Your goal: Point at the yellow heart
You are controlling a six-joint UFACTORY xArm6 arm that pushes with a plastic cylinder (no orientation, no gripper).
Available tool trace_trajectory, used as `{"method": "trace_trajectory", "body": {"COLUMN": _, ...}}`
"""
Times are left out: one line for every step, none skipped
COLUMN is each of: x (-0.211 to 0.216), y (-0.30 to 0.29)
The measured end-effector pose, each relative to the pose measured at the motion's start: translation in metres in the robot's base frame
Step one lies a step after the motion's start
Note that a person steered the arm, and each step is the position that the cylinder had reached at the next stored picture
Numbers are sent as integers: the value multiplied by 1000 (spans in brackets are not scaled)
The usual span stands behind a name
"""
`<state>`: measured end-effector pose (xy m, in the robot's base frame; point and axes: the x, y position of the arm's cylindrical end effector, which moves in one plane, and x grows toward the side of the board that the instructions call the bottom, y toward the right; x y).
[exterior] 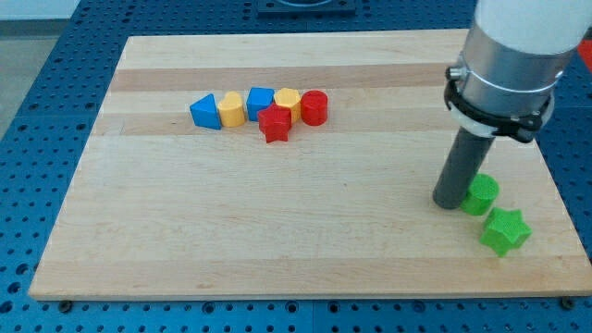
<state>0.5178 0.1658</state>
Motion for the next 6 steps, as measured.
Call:
{"method": "trace_trajectory", "body": {"x": 0, "y": 6}}
{"method": "trace_trajectory", "body": {"x": -1, "y": -9}}
{"method": "trace_trajectory", "body": {"x": -1, "y": -70}}
{"method": "trace_trajectory", "body": {"x": -12, "y": -141}}
{"method": "trace_trajectory", "body": {"x": -28, "y": -206}}
{"method": "trace_trajectory", "body": {"x": -46, "y": -254}}
